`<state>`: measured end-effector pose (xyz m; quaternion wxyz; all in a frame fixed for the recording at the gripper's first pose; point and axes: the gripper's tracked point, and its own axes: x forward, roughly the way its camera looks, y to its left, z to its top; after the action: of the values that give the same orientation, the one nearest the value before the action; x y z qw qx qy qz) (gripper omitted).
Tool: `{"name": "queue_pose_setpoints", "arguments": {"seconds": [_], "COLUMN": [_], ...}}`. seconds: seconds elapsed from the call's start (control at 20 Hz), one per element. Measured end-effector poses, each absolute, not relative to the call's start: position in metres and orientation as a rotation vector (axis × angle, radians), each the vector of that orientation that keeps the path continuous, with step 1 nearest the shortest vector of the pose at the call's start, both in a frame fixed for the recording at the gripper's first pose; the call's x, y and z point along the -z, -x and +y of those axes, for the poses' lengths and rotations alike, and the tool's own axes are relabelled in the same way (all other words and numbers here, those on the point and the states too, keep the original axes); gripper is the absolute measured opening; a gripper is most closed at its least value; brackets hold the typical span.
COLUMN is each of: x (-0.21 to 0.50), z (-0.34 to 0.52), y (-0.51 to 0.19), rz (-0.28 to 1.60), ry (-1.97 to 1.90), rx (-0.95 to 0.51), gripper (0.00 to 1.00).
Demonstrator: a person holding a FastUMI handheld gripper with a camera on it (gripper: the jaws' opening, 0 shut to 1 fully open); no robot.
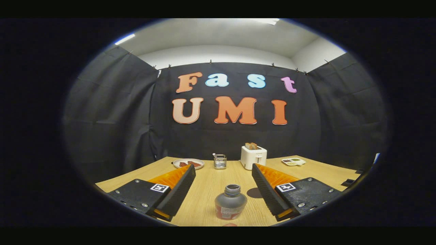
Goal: Take the bottle from table, then pour the juice into the cup, finally place the bottle on the coaster
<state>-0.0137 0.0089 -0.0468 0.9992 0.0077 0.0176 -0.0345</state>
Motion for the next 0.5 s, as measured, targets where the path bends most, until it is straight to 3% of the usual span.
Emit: {"name": "queue_pose_setpoints", "arguments": {"seconds": [0.5], "x": [0.082], "z": [-0.007], "y": [0.013], "rz": [0.107], "ry": [-0.051], "rx": [0.060], "gripper": [0.98]}}
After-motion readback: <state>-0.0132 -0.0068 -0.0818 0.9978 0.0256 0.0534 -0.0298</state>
